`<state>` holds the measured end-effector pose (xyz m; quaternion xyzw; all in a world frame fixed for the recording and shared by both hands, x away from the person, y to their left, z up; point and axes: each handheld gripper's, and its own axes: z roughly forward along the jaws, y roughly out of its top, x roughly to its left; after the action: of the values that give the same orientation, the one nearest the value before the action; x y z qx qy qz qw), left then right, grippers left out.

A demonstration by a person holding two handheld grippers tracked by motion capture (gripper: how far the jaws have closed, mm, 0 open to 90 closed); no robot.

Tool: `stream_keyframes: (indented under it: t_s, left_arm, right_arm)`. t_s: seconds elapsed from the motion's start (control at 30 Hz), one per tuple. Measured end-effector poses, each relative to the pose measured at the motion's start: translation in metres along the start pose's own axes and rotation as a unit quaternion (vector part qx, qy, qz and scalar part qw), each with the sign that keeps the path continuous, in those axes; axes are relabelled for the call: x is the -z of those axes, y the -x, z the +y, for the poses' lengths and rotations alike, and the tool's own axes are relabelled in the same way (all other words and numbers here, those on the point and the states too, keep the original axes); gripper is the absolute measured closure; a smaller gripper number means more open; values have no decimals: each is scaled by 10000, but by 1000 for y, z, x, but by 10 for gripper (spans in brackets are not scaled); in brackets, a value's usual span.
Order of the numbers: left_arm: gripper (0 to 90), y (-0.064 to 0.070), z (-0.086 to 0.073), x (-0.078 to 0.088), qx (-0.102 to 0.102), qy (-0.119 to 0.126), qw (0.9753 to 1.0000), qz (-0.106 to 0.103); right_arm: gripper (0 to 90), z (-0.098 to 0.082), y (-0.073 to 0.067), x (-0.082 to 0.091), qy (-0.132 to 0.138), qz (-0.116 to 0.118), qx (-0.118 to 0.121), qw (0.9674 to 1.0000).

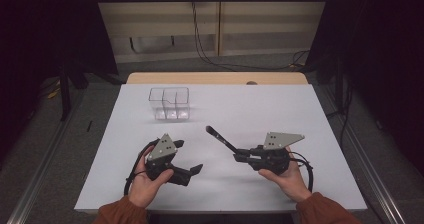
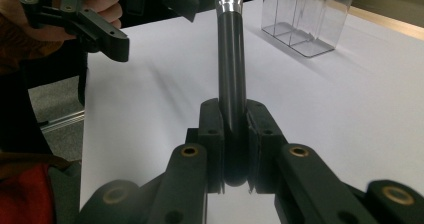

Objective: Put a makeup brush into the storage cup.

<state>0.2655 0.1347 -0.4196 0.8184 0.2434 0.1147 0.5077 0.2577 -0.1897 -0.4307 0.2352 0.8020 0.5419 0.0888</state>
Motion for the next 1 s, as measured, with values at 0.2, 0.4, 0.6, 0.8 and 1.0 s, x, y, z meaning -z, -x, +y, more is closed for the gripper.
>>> stream_keyframes:
  t_s: [0.2,0.4,0.6,0.8,1.0]
  left_arm:
    - [63,5,7,-9,-28,210,9997,-79]
    - [63,8,14,-15,4,337,9992,-215]
    - [47,13,24,-20,-84,536,9977,-401]
    - [80,20,30,-32,-22,541,9977,-398]
    - [168,23,36,-38,33,645,9973,-338]
  right_arm:
    - [801,2,-1,-1,35,4,-1,10000]
    - [801,3,-1,0,102,-56,50,9999]
    - [801,4,-3,-1,105,-67,99,9999]
    - [801,4,-2,-1,95,-59,86,9999]
    - [801,4,-2,-2,104,-39,71,9999]
